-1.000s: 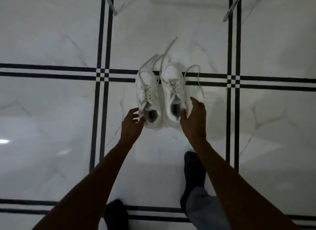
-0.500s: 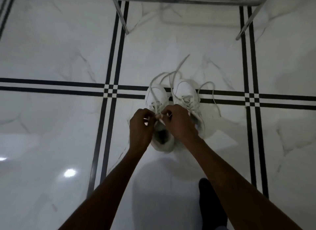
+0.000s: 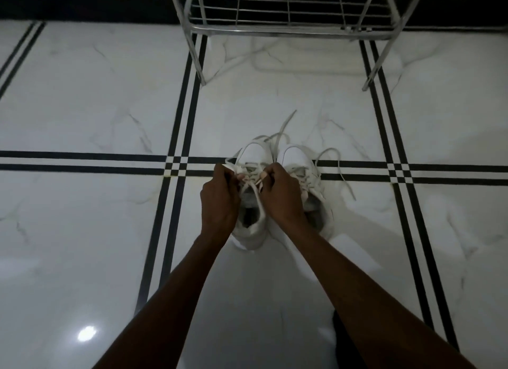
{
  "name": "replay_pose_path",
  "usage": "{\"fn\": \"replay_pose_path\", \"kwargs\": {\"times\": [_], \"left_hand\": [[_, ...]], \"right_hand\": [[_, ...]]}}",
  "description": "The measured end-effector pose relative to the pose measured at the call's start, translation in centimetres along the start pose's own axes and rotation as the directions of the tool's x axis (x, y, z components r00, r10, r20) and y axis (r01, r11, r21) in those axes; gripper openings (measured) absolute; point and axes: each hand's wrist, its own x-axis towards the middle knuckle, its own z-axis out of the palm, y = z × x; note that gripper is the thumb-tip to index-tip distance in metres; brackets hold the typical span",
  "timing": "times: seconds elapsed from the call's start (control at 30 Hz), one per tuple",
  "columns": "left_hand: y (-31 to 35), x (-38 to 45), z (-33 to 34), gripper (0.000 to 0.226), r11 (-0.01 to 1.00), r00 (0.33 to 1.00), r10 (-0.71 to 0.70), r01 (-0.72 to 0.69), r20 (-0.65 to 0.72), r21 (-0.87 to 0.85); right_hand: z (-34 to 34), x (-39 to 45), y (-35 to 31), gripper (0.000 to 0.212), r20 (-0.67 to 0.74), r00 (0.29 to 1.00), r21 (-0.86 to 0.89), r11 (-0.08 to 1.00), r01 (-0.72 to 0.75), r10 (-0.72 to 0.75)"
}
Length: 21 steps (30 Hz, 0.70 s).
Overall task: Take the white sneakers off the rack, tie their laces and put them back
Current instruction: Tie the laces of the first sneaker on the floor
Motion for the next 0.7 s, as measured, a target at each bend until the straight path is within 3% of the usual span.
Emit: {"fn": "replay_pose_path", "kwargs": {"times": [0.1, 0.2, 0.33, 0.4, 0.5, 0.57, 0.63, 0.7], "left_hand": [[0.3, -0.9, -0.9, 0.007, 0.998, 0.999, -0.039, 0.041, 0.032, -0.042], [0.2, -0.7, -1.8, 0.018, 0.965, 0.977, -0.139, 0.170, 0.161, -0.199], [0.7, 0.2, -3.6, 0.027, 0.788, 0.917, -0.159, 0.342, 0.367, -0.513], [1.5, 0.8, -4.6, 0.028, 0.744, 0.925, -0.125, 0.327, 0.360, -0.582], [3.0, 1.8, -6.0, 0.030, 0.829, 0.963, -0.007, 0.156, 0.269, -0.538], [3.7, 2.7, -6.6, 0.029, 0.864, 0.966, 0.057, 0.078, 0.252, -0.498], [3.9, 3.3, -6.7, 0.031, 0.877, 0.957, 0.081, 0.064, 0.279, -0.476], [3.7, 3.7, -6.5, 0.035, 0.879, 0.937, 0.087, 0.087, 0.338, -0.468]], "right_hand": [[-0.4, -0.5, -0.3, 0.010, 0.064, 0.993, 0.083, 0.991, -0.101, 0.096], [-1.1, -0.7, -0.9, 0.016, 0.254, 0.933, 0.232, 0.920, -0.316, 0.256], [-1.7, 0.1, -1.8, 0.016, 0.332, 0.897, 0.464, 0.778, -0.424, 0.291], [-2.4, 0.3, -2.6, 0.014, 0.289, 0.929, 0.556, 0.750, -0.360, 0.231], [-3.5, 0.3, -3.8, 0.016, 0.295, 0.955, 0.468, 0.872, -0.142, -0.003], [-4.1, 0.2, -4.5, 0.022, 0.454, 0.881, 0.334, 0.942, -0.029, -0.134], [-5.0, 0.4, -5.1, 0.018, 0.634, 0.758, 0.245, 0.970, -0.008, -0.154], [-5.6, 0.6, -5.5, 0.023, 0.674, 0.718, 0.232, 0.973, 0.016, -0.173]]}}
